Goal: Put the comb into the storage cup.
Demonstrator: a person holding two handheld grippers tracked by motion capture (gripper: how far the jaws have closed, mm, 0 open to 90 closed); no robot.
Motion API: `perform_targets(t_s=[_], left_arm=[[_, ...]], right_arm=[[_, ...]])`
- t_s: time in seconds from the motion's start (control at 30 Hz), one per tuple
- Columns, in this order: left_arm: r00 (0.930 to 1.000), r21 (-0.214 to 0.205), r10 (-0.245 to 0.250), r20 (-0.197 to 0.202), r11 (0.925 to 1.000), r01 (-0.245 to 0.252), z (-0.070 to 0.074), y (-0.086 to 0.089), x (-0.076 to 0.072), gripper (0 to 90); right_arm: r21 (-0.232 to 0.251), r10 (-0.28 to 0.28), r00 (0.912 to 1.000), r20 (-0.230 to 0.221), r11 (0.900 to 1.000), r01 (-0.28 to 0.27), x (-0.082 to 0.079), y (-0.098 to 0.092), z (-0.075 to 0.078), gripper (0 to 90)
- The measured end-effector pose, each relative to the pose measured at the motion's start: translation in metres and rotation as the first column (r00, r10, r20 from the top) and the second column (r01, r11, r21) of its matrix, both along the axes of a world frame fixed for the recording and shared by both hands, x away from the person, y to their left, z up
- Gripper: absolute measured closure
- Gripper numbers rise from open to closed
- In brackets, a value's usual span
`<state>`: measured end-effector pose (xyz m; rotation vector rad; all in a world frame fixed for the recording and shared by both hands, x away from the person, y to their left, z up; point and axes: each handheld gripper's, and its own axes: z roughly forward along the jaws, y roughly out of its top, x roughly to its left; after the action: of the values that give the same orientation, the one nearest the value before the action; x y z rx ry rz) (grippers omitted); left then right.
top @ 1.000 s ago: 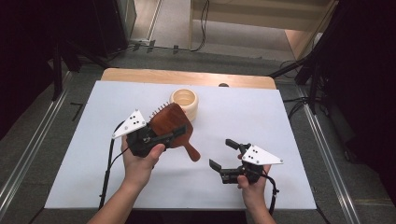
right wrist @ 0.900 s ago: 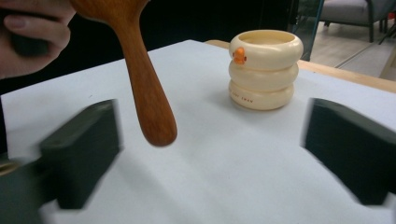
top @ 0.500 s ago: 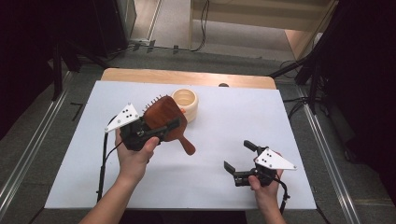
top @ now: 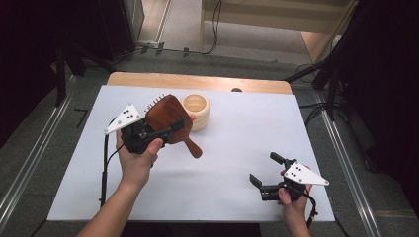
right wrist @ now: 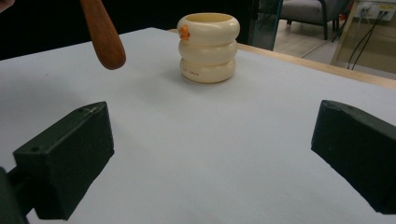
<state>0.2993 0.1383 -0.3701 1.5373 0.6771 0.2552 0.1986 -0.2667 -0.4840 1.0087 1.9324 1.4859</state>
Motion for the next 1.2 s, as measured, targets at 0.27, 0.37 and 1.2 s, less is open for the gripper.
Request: perform_targets(t_s=[0.27, 0.37, 1.2], left_arm=[[0.9999, -0.010, 0.013, 0.002, 0.9999, -0.013, 0.006, 0.003, 0.007, 54.4], [0.9999, -0.006, 0.016, 0.005, 0.9999, -0.016, 0.009, 0.003, 0.010, 54.4], [0.9988, -0.003, 0.044, 0.023, 0.9990, -0.044, 0.034, -0.001, 0.045, 54.4]], right_arm=[[0.017, -0.043, 0.9991, 0.006, 0.9990, 0.042, -0.004, -0.019, -0.003, 0.0], [0.016, -0.054, 0.9985, 0.004, 0.9984, 0.054, -0.007, -0.024, -0.004, 0.0], [0.032, -0.111, 0.9936, -0.020, 0.9932, 0.112, -0.010, -0.048, -0.015, 0.0]])
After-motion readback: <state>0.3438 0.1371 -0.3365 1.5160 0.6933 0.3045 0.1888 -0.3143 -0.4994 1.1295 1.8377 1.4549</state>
